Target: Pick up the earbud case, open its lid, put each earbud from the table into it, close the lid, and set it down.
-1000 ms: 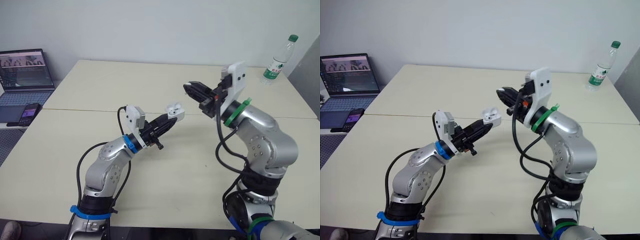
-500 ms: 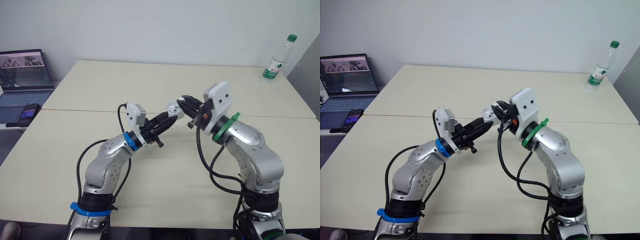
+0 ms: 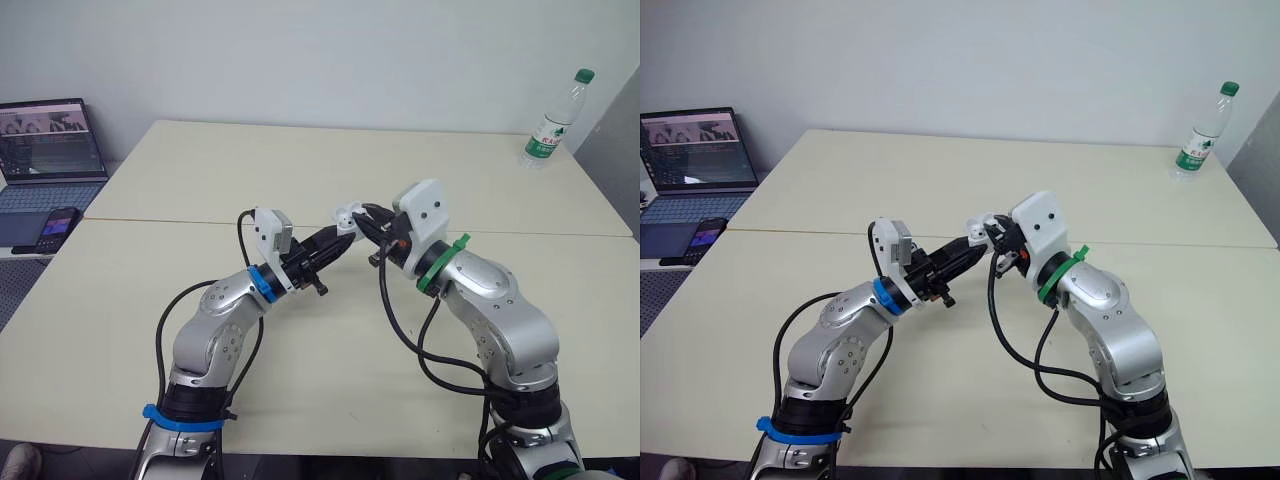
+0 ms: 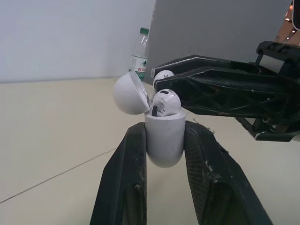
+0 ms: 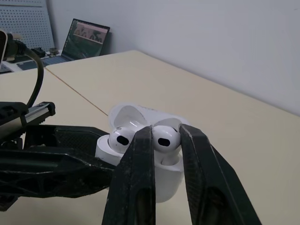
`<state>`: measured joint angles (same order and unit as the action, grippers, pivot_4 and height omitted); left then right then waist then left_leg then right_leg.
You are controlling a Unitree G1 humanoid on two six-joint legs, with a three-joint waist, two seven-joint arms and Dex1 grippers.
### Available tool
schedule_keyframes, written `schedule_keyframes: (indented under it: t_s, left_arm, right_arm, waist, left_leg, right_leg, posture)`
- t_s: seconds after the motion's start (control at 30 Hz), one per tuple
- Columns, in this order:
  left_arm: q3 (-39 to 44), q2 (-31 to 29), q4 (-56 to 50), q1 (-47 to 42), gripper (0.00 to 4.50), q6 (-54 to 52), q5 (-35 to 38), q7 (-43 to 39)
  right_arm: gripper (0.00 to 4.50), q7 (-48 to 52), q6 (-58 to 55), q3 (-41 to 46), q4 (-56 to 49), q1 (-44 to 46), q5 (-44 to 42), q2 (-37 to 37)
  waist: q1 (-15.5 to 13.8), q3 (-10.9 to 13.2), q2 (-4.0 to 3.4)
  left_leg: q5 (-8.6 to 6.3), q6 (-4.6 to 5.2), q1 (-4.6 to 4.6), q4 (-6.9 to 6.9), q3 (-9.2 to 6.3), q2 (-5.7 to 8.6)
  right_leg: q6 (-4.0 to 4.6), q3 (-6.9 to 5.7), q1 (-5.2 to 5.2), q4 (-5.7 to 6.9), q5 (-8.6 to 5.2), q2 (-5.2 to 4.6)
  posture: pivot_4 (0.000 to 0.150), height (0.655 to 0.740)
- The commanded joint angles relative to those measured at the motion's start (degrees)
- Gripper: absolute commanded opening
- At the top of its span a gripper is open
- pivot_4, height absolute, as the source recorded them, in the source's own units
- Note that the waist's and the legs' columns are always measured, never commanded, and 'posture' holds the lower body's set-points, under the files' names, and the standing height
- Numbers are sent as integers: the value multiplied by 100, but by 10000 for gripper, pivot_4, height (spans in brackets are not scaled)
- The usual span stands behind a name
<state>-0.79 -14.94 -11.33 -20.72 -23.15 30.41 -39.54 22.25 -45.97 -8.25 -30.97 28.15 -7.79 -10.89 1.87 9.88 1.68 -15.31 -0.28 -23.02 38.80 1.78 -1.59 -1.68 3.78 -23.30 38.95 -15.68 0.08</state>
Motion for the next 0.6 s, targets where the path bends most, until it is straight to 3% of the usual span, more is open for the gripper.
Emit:
schedule_keyframes:
  t_s: [0.03,0.27,0.6]
  left_arm:
    - [38,30,-272,-35,7661,108,111,-30]
    - [69,-5,-237,-65,7661,108,116,-48]
    - [48,5,-164,-38,7661,156,89,-84]
  right_arm:
    - [4161,-117,129,-41,47,21,46,-40]
    - [4161,-78,-113,-95,40,29,-108,-167]
    - [39516,-261,172,968,-248,228,-1441,924]
  waist:
    - [0,0,0]
    - [0,0,0]
    - [1,1,0]
  left_leg:
    - [0,0,0,0,0,0]
    - [0,0,0,0,1,0]
    - [0,0,-1,-4,-2,-4]
  right_leg:
    - [0,0,0,0,0,0]
    - [0,1,0,-1,0,0]
    - [0,-1,0,-2,0,2]
  posture:
    - [1500,7389]
    - [1500,7389]
    - [1500,7389]
